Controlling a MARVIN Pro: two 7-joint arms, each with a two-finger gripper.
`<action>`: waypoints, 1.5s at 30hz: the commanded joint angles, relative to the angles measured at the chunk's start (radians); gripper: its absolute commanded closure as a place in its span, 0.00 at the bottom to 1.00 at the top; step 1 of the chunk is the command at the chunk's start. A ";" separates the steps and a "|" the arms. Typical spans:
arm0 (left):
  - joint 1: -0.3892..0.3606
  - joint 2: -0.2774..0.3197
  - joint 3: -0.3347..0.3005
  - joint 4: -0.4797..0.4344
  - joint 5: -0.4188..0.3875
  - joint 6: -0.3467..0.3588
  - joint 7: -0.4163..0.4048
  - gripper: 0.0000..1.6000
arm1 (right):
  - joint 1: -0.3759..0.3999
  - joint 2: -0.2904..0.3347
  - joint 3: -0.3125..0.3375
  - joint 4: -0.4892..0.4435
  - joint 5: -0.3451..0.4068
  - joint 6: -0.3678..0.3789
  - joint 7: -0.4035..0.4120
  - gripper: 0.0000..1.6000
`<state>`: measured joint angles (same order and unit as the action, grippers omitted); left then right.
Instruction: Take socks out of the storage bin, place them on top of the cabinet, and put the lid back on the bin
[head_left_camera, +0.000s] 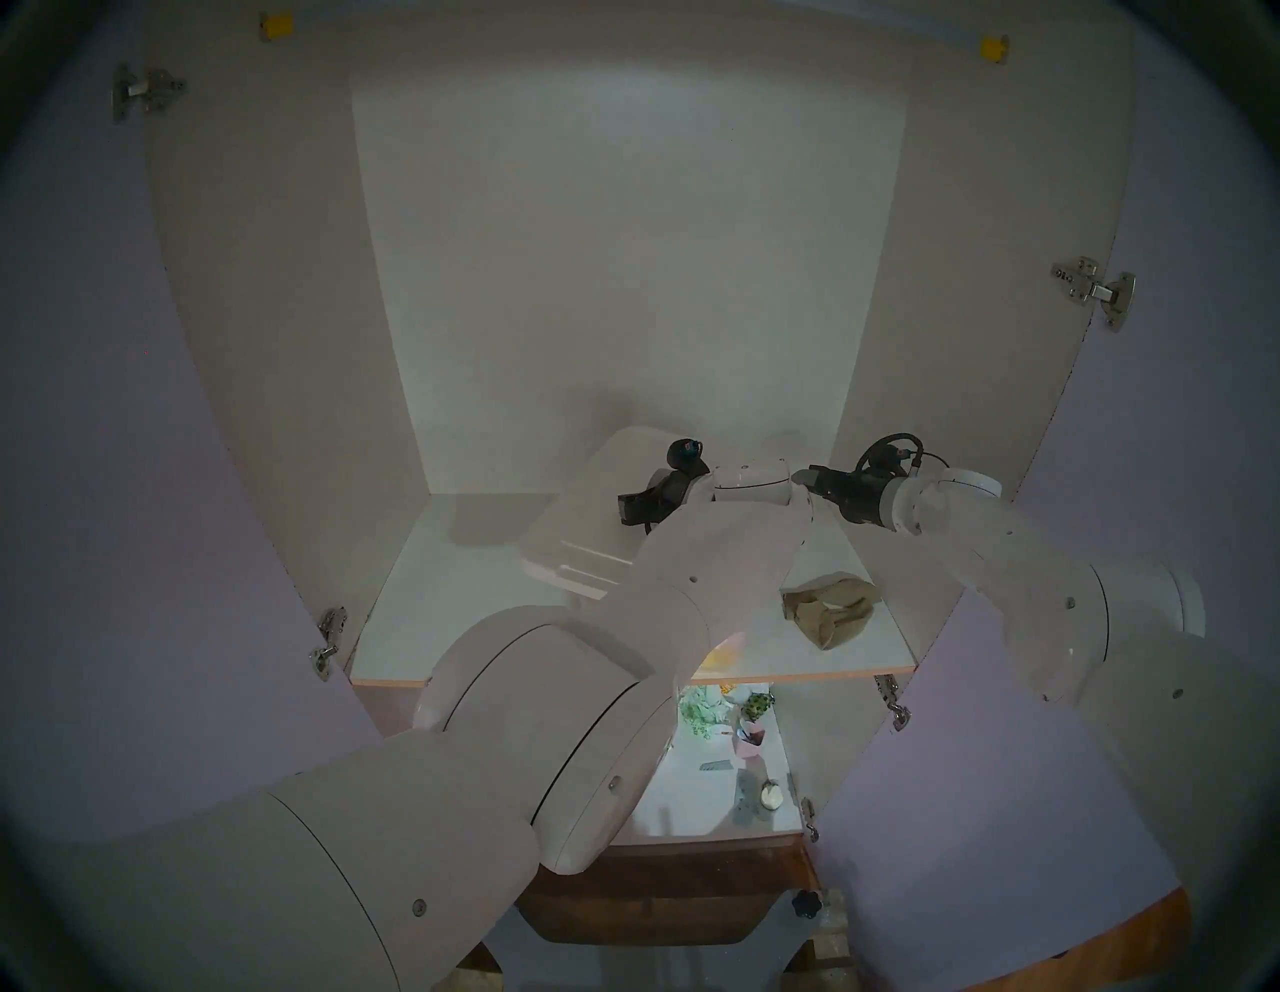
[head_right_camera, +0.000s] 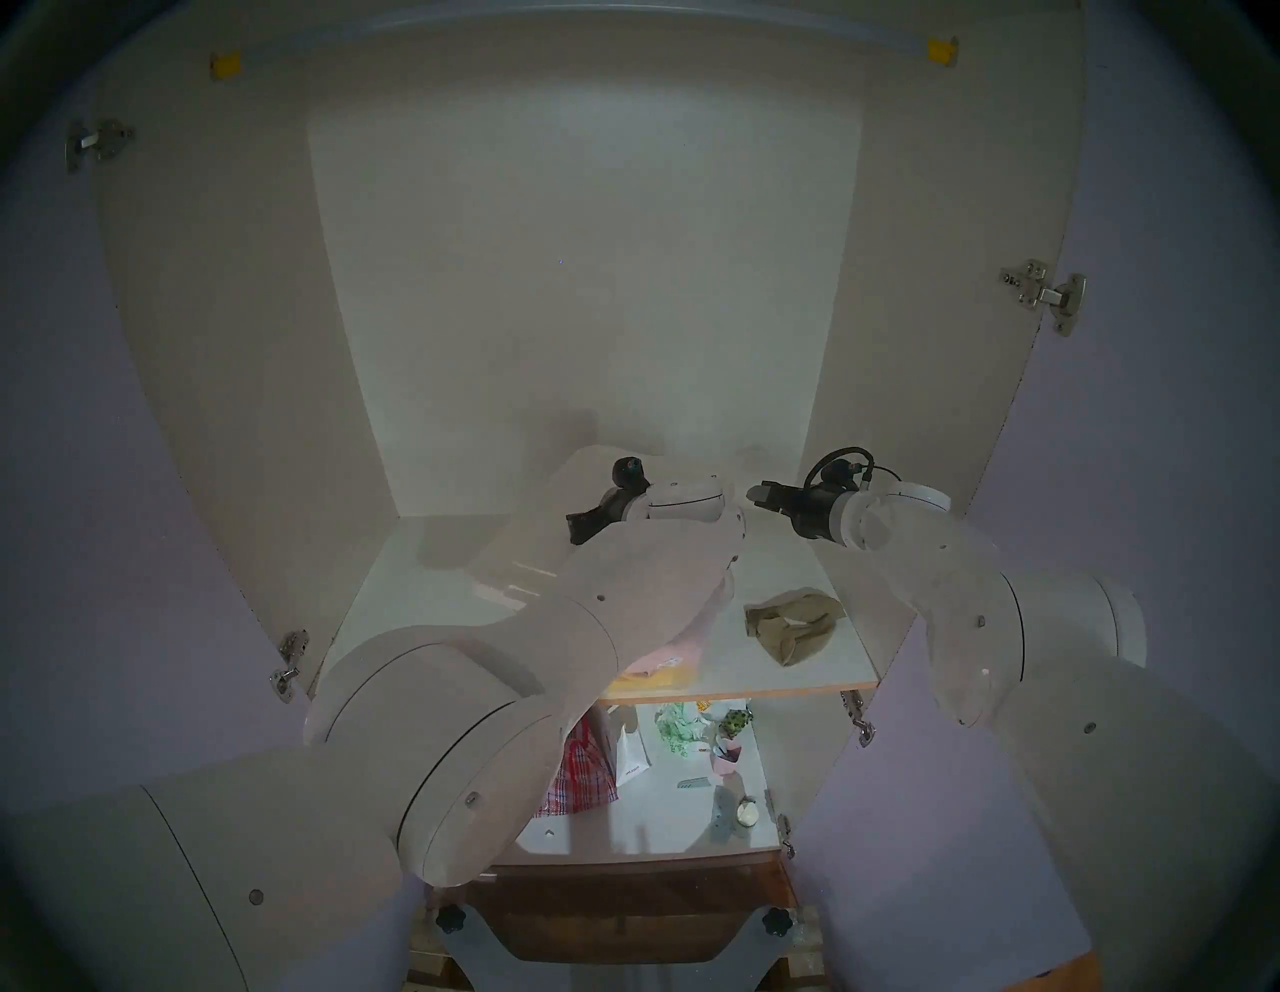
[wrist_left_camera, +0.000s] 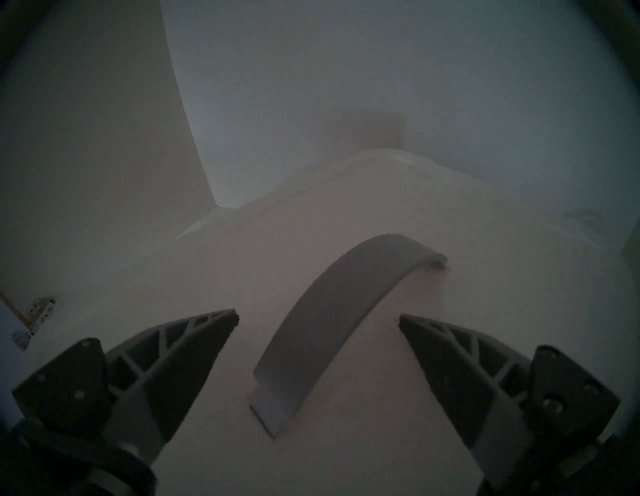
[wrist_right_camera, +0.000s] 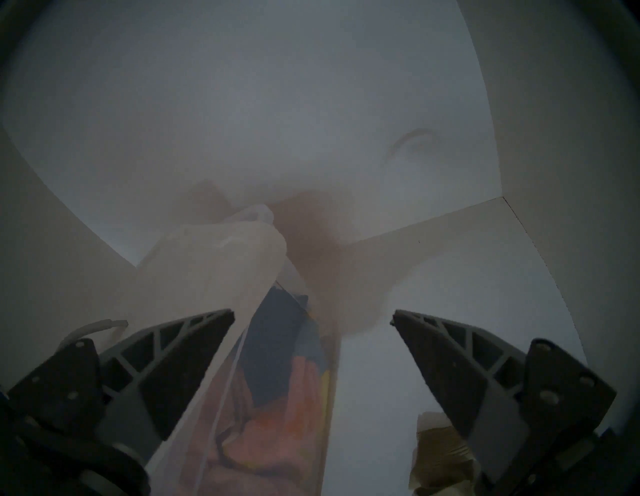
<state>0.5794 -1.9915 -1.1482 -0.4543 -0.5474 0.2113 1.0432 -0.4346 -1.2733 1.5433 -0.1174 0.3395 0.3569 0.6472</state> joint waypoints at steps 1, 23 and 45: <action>-0.067 -0.016 0.003 -0.008 -0.010 -0.016 -0.030 0.00 | 0.031 0.004 0.004 -0.019 0.004 -0.001 0.013 0.00; -0.133 -0.016 0.048 0.063 -0.031 -0.025 -0.094 0.00 | 0.033 0.007 0.004 -0.019 0.003 0.004 0.027 0.00; -0.151 0.015 0.164 0.150 -0.018 0.003 -0.175 0.62 | 0.033 0.008 0.004 -0.019 0.001 0.008 0.034 0.00</action>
<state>0.4764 -1.9722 -1.0056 -0.2995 -0.5862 0.2036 0.9027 -0.4338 -1.2657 1.5437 -0.1169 0.3367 0.3656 0.6715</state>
